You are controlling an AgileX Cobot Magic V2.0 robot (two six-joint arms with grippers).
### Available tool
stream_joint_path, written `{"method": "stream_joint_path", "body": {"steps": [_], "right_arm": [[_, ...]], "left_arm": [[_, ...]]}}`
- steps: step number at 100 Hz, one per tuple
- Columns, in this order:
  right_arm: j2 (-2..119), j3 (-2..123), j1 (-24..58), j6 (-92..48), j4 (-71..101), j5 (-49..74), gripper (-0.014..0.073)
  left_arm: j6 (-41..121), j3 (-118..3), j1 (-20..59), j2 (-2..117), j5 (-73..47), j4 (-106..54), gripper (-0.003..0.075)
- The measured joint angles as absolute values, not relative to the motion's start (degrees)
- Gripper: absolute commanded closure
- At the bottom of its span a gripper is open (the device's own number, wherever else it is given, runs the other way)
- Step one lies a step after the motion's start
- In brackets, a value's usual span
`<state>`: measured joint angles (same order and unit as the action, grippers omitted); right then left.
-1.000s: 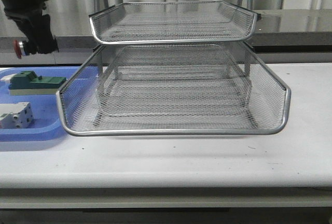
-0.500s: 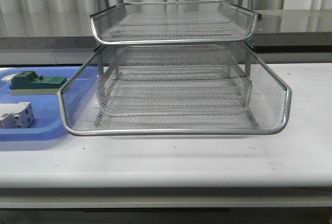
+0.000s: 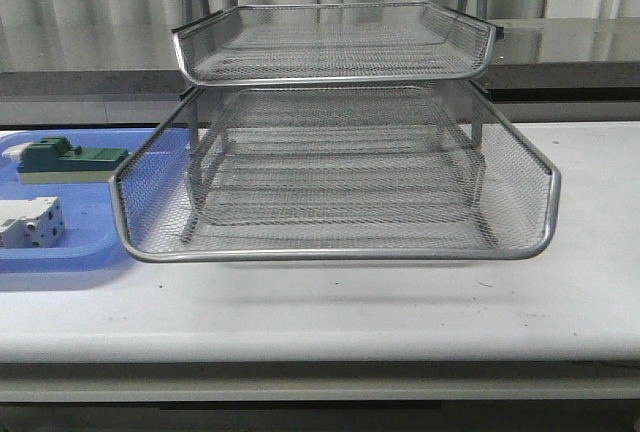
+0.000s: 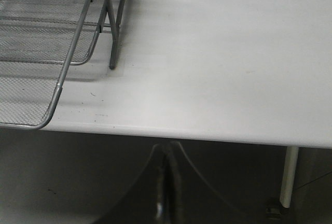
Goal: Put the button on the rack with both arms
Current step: 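Carry the button over the pulled-out middle tray and lower it, then open the left gripper to set the button on the tray mesh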
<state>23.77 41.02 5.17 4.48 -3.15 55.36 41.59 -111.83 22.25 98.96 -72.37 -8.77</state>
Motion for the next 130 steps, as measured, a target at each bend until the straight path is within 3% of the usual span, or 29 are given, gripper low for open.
{"method": "stream_joint_path", "body": {"steps": [47, 110, 120, 130], "right_arm": [[23.77, 41.02, 5.17, 4.58, -3.15, 55.36, 0.0664], [23.77, 41.02, 5.17, 4.7, -3.15, 55.36, 0.0664], [23.77, 41.02, 5.17, 4.7, -3.15, 55.36, 0.0664], [23.77, 41.02, 5.17, 4.7, -3.15, 55.36, 0.0664]], "left_arm": [[41.26, -102.33, 33.3, 99.67, -72.27, -9.02, 0.074], [41.13, -102.12, 37.44, 112.15, -69.24, -10.79, 0.0736], [41.13, -102.12, 37.44, 112.15, -68.97, -10.82, 0.0678], [41.13, -102.12, 37.44, 112.15, -68.86, -11.06, 0.0557]]}}
